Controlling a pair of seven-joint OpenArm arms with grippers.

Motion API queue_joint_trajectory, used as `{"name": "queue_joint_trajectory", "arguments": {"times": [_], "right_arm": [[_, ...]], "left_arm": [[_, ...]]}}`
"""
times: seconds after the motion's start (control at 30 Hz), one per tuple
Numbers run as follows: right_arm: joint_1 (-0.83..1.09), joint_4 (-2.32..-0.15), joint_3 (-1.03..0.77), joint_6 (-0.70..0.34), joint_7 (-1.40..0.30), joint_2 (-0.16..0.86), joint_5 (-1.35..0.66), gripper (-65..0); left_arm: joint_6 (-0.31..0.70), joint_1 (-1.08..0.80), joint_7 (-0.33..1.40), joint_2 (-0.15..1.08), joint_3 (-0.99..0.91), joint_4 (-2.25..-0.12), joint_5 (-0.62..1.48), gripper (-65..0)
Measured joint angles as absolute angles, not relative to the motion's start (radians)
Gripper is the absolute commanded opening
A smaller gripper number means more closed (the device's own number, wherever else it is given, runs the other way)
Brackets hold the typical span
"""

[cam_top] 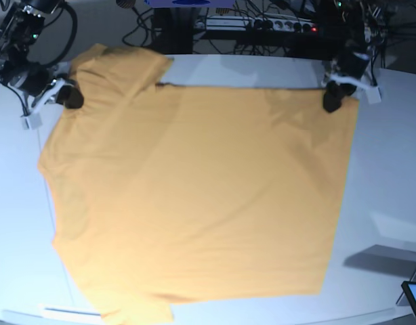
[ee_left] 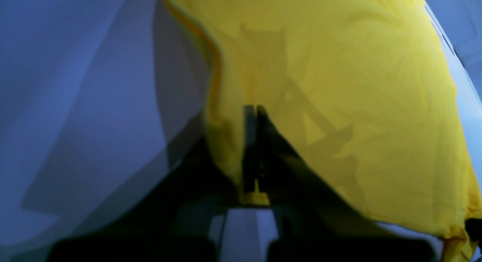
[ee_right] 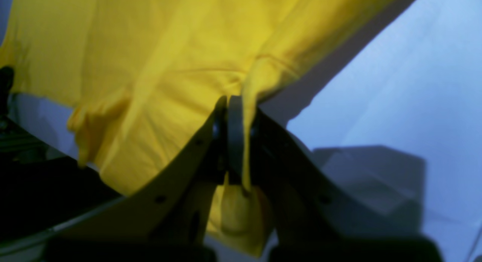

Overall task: Fold the T-shirt properly
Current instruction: 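Lift both shoulder corners and pull them toward the robot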

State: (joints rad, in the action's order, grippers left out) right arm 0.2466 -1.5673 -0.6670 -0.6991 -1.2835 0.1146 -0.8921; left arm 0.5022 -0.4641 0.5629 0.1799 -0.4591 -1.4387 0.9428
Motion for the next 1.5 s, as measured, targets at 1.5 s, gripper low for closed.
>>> {"name": "queue_joint_trajectory", "arguments": {"times": [1.5], "right_arm": [[0.079, -1.861, -0.516, -0.696, -1.352, 0.132, -0.880, -64.7]], "left_arm": [[0.366, -0.280, 1.101, 0.137, -0.809, -1.811, 0.812, -65.0]]}}
